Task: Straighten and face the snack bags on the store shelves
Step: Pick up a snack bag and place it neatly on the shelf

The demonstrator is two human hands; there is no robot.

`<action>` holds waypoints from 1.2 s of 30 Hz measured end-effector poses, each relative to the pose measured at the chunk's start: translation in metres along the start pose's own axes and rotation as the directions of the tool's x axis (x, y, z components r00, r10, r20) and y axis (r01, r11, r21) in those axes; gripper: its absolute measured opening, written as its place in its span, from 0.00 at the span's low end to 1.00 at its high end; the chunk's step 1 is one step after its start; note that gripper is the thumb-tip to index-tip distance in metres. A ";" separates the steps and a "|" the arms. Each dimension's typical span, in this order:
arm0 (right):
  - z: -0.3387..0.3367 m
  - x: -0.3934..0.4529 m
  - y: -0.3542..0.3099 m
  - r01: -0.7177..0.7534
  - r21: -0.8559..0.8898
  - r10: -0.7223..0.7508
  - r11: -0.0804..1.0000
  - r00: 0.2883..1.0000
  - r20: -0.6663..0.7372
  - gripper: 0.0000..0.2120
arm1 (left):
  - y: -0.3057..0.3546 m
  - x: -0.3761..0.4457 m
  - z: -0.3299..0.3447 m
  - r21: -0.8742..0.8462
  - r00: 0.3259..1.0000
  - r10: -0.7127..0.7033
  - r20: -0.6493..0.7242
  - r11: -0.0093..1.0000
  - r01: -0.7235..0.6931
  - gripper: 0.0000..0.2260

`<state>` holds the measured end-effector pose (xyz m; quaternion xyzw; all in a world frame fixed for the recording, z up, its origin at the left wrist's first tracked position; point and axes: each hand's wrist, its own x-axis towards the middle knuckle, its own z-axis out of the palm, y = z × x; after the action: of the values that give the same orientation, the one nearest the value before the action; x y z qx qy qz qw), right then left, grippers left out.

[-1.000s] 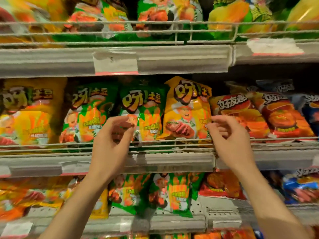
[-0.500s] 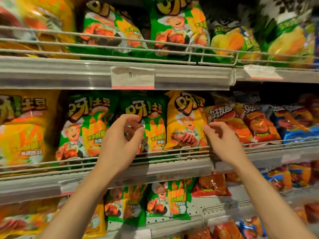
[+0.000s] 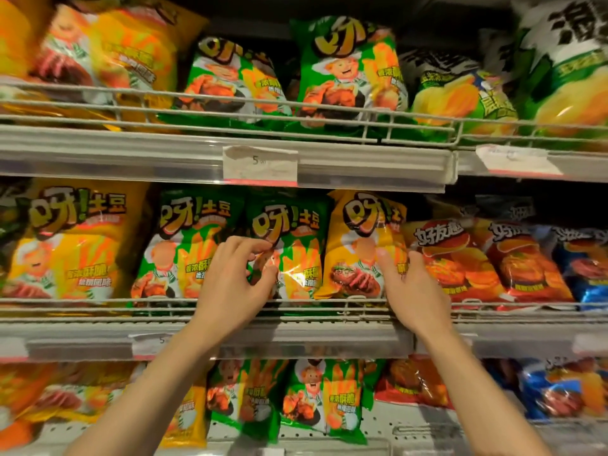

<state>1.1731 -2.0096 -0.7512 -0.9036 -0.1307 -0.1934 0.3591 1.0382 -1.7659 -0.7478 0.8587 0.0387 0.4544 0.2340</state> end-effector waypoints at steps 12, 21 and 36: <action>-0.028 0.017 -0.011 0.011 0.466 -0.010 0.885 1.000 -0.005 0.37 | 0.000 -0.002 0.002 -0.030 1.000 -0.009 0.000 1.000 0.009 0.07; -0.045 -0.021 -0.037 0.025 0.432 -0.055 0.901 0.997 0.055 0.28 | 0.003 -0.002 -0.006 -0.132 0.997 -0.058 0.044 0.989 0.063 0.08; -0.021 -0.040 -0.059 0.047 0.292 -0.084 0.955 0.990 0.113 0.36 | -0.045 -0.006 -0.087 0.216 0.934 -0.345 -0.089 0.909 0.356 0.28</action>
<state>1.1097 -1.9864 -0.7198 -0.8469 -0.2096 -0.1275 0.4718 0.9722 -1.6953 -0.7303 0.8475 0.2499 0.4185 0.2102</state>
